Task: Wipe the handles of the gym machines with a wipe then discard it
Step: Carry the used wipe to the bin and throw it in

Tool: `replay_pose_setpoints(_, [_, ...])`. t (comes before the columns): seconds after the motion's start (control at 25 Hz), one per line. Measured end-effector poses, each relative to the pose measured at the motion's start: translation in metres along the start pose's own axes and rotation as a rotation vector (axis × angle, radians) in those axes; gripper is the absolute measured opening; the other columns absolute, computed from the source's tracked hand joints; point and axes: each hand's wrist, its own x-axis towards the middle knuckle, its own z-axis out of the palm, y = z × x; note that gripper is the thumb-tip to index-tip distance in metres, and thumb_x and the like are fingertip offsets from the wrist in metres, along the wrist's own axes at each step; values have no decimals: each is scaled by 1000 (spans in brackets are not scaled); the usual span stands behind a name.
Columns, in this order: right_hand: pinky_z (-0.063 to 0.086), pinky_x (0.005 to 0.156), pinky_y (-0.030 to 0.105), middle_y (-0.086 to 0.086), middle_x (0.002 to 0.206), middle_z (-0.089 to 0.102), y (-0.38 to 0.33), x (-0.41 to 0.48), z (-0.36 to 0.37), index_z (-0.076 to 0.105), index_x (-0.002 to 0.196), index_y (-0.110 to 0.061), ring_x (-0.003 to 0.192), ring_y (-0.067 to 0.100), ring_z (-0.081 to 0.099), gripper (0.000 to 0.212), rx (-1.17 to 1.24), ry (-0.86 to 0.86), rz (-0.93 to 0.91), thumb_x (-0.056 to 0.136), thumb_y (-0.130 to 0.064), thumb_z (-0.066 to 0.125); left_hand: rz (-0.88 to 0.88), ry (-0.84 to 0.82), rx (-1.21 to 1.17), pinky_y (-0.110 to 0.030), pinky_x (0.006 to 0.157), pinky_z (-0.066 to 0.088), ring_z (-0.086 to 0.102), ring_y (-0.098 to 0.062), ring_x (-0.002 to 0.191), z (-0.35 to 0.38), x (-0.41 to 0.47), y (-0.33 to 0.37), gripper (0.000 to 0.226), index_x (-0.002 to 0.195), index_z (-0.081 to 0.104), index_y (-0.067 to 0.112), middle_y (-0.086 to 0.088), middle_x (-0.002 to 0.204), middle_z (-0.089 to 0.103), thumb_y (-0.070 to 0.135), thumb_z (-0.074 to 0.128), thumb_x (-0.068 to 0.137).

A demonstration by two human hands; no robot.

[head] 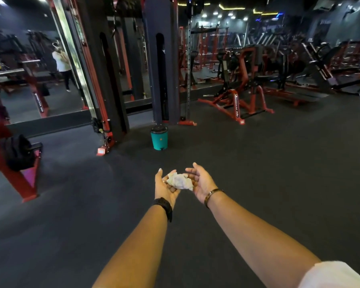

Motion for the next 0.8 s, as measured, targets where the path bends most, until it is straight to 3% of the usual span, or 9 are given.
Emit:
replay_pose_setpoints(0.2, [54, 55, 27, 6, 79, 73, -81, 159, 21, 66, 99, -10, 72, 19, 72, 36, -28, -40, 27, 91, -43, 55, 39, 11, 5, -36, 72, 57, 68, -28, 96, 69, 148, 50, 55, 106, 68, 10, -15, 103, 71, 58, 47, 90])
replay_pose_setpoints(0.36, [54, 56, 28, 6, 79, 74, -114, 276, 43, 66, 98, -10, 74, 20, 72, 36, -40, -64, 55, 90, -44, 57, 47, 46, -17, -36, 73, 56, 68, -28, 95, 94, 256, 84, 53, 102, 69, 12, -15, 102, 71, 58, 46, 90])
replay_pose_setpoints(0.64, [53, 52, 25, 5, 75, 74, -163, 512, 96, 65, 98, -9, 69, 18, 72, 36, -23, -87, 79, 91, -43, 55, 55, 50, -61, -40, 90, 52, 64, -31, 106, 133, 479, 156, 53, 108, 64, 9, -18, 113, 66, 56, 43, 93])
replay_pose_setpoints(0.8, [54, 52, 25, 5, 78, 74, -206, 638, 136, 63, 104, -8, 72, 18, 72, 39, -26, -93, 78, 92, -45, 54, 51, 27, -29, -40, 92, 50, 61, -33, 111, 163, 607, 213, 54, 107, 62, 6, -20, 119, 63, 54, 41, 94])
